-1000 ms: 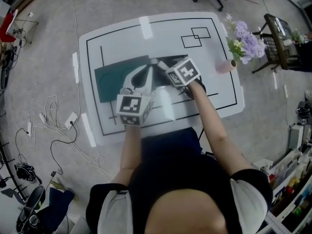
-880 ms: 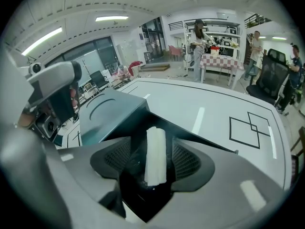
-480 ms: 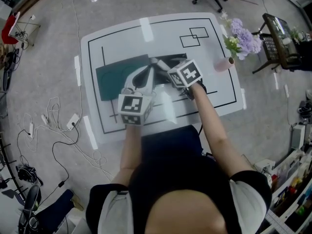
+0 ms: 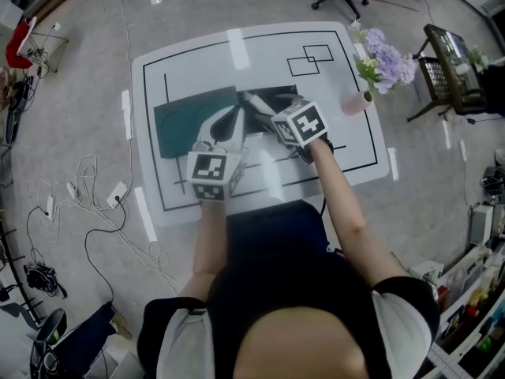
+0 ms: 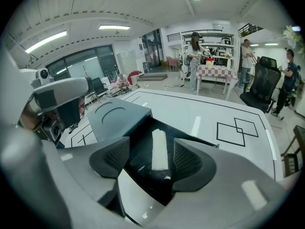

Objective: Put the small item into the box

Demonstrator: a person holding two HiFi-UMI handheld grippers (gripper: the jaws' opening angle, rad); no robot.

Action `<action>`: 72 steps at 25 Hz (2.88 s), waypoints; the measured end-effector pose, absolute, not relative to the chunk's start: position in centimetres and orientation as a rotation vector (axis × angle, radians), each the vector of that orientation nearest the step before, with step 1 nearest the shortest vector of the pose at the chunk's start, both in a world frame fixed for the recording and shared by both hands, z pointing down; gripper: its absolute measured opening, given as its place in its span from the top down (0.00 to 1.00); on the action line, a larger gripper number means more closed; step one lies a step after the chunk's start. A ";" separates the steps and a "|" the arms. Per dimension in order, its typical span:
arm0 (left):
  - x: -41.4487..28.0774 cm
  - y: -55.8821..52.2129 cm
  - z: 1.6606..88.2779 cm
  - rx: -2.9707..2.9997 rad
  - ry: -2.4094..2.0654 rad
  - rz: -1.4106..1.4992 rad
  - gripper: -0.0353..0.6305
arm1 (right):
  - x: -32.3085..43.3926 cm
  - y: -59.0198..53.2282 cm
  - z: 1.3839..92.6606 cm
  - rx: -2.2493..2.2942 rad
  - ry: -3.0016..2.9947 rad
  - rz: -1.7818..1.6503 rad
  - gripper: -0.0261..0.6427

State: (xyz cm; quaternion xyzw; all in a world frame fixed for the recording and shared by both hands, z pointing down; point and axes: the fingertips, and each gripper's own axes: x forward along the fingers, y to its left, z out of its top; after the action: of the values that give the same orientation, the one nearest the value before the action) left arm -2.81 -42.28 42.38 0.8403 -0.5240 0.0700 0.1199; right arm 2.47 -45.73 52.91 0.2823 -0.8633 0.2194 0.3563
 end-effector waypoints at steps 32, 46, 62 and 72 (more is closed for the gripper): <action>0.1 -40.8 40.9 2.514 -1.504 0.269 0.93 | 8.9 -44.3 45.2 1.133 -2.360 0.522 0.94; 1.8 -39.7 39.8 2.545 -1.460 0.222 0.93 | 11.8 -42.3 39.7 1.364 -2.552 0.365 0.96; 2.8 -39.0 39.8 2.571 -1.440 0.211 0.93 | 13.6 -39.2 39.7 1.503 -2.615 0.420 0.96; 2.2 -38.6 40.2 2.560 -1.453 0.210 0.93 | 12.6 -39.0 38.9 1.488 -2.627 0.378 0.96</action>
State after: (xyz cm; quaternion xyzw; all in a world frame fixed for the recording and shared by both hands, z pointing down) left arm 2.18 -38.64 40.18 0.8636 -0.4900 0.0709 0.0950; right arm 12.62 -38.96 38.92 0.4886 -0.8623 0.1240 0.0495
